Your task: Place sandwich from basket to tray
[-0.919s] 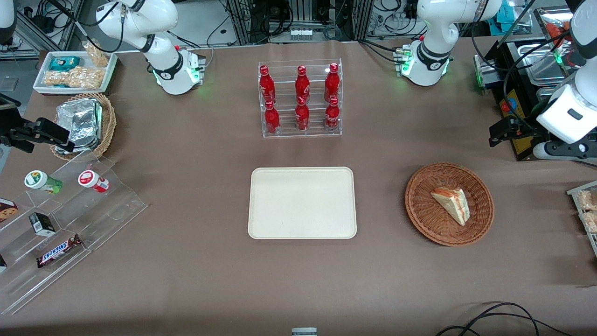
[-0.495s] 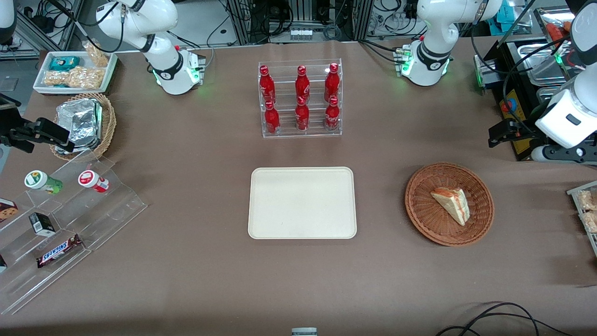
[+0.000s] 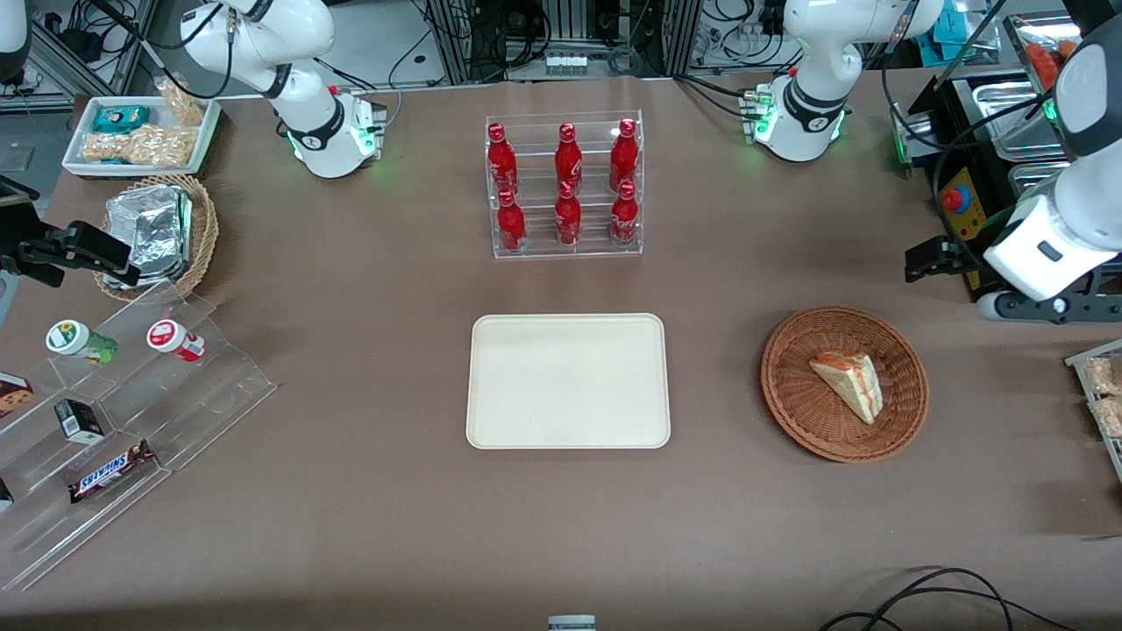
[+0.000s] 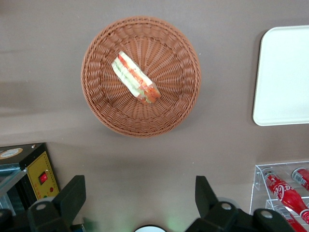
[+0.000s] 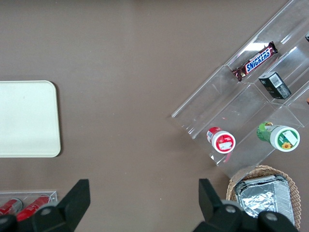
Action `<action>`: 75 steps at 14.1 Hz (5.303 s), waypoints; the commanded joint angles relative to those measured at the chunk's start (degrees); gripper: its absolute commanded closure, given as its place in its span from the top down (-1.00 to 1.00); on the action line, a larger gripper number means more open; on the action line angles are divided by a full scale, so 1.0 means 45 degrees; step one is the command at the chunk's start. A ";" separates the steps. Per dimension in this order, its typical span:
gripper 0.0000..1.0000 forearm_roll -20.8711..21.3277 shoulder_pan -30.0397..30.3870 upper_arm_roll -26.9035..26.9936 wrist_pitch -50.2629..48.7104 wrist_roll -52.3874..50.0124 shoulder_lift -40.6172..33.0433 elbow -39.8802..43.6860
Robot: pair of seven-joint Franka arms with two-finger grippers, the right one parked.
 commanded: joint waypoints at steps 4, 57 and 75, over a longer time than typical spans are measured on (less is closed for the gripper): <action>1.00 0.0378 -0.0158 0.0095 0.3396 -0.0696 0.0064 -0.3021; -0.69 0.1416 -0.8244 -0.1252 0.7036 -1.2653 1.0141 0.5527; 1.00 0.1493 -0.7603 0.0856 0.3561 -1.2693 0.4850 0.1741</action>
